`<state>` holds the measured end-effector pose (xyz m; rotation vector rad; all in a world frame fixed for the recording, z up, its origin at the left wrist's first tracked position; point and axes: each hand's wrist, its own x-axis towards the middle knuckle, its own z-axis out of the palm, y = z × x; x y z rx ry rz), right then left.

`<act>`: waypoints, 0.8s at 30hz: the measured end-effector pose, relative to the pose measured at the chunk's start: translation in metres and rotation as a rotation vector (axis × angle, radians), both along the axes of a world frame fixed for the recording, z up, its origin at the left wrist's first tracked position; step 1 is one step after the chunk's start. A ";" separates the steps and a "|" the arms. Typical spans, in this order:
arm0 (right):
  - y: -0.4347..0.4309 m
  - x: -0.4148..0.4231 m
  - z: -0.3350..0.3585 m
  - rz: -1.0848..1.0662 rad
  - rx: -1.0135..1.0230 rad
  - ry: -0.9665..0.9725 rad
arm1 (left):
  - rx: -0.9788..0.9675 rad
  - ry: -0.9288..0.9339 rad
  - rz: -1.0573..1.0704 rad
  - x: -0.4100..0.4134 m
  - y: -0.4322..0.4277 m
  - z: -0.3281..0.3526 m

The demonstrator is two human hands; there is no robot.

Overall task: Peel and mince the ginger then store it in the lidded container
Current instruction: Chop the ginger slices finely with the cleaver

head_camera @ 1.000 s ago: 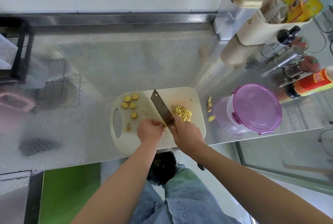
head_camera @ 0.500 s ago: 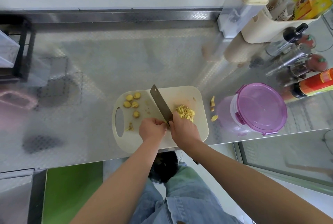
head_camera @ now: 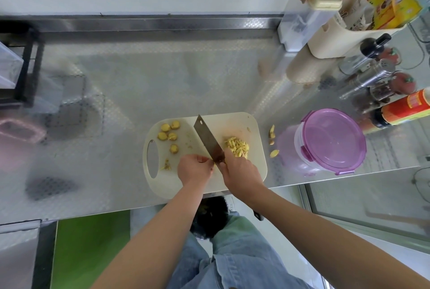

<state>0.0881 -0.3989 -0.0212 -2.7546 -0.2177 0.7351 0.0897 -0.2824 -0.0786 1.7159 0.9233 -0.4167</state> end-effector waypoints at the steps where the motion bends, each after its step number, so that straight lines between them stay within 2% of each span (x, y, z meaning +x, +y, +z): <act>1: 0.000 -0.001 -0.001 -0.006 -0.005 0.006 | 0.007 0.001 0.002 0.000 0.000 0.001; 13: 0.012 0.002 -0.010 -0.002 -0.030 0.025 | 0.018 0.006 -0.037 0.000 -0.001 0.009; 18: 0.015 0.012 -0.010 -0.070 0.056 0.001 | 0.019 0.007 -0.030 -0.001 0.000 0.006; 24: 0.004 0.009 -0.002 -0.047 0.062 -0.025 | 0.006 0.005 -0.015 -0.002 -0.001 0.007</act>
